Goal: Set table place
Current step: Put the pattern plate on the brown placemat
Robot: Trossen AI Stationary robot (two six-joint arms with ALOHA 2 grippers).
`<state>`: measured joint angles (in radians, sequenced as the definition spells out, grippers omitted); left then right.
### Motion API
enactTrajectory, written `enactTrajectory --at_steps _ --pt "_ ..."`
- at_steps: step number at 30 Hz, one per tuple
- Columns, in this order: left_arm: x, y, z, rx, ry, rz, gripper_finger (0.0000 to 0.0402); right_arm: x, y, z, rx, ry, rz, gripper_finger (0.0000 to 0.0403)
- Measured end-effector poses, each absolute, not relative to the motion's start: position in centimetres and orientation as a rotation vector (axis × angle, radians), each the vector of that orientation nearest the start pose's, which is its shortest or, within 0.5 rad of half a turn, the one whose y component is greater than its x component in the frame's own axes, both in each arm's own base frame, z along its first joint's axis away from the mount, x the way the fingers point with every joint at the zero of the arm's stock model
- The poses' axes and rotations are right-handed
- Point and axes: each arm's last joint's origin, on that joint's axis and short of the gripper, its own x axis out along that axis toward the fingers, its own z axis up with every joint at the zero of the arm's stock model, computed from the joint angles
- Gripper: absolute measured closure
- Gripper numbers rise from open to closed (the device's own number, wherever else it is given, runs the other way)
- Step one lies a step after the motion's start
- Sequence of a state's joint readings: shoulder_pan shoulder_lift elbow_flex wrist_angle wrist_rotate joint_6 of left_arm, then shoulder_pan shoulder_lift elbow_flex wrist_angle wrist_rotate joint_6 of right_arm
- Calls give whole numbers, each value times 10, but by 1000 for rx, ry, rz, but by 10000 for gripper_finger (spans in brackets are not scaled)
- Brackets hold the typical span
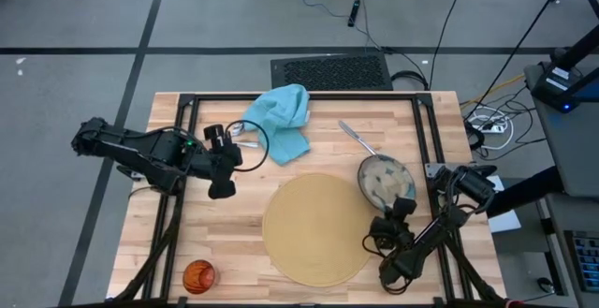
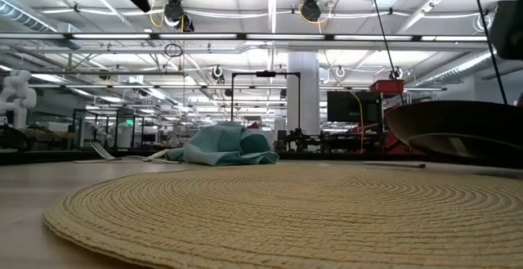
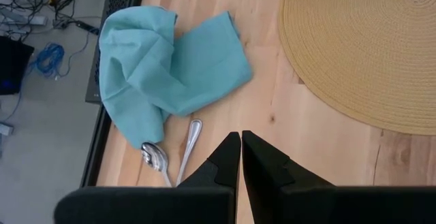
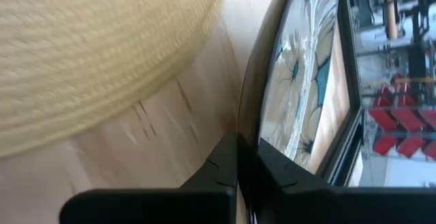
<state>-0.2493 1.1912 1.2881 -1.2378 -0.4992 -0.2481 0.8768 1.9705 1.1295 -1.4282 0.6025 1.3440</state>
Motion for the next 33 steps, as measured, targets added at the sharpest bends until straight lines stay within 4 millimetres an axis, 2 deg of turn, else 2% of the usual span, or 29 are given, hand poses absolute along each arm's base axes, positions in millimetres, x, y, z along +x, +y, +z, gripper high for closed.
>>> enactTrajectory --at_steps 5,15,28,33 --pt "196 -36 347 195 1022 351 400 197 207 144 -541 1199 -741 402" --pt "196 -36 348 187 1016 363 400 231 222 155 -639 1127 -495 402" --pt "198 -27 348 124 1011 428 400 270 240 151 -735 978 -198 402" --pt "198 -25 348 112 1010 441 400 278 245 142 -773 958 -138 402"
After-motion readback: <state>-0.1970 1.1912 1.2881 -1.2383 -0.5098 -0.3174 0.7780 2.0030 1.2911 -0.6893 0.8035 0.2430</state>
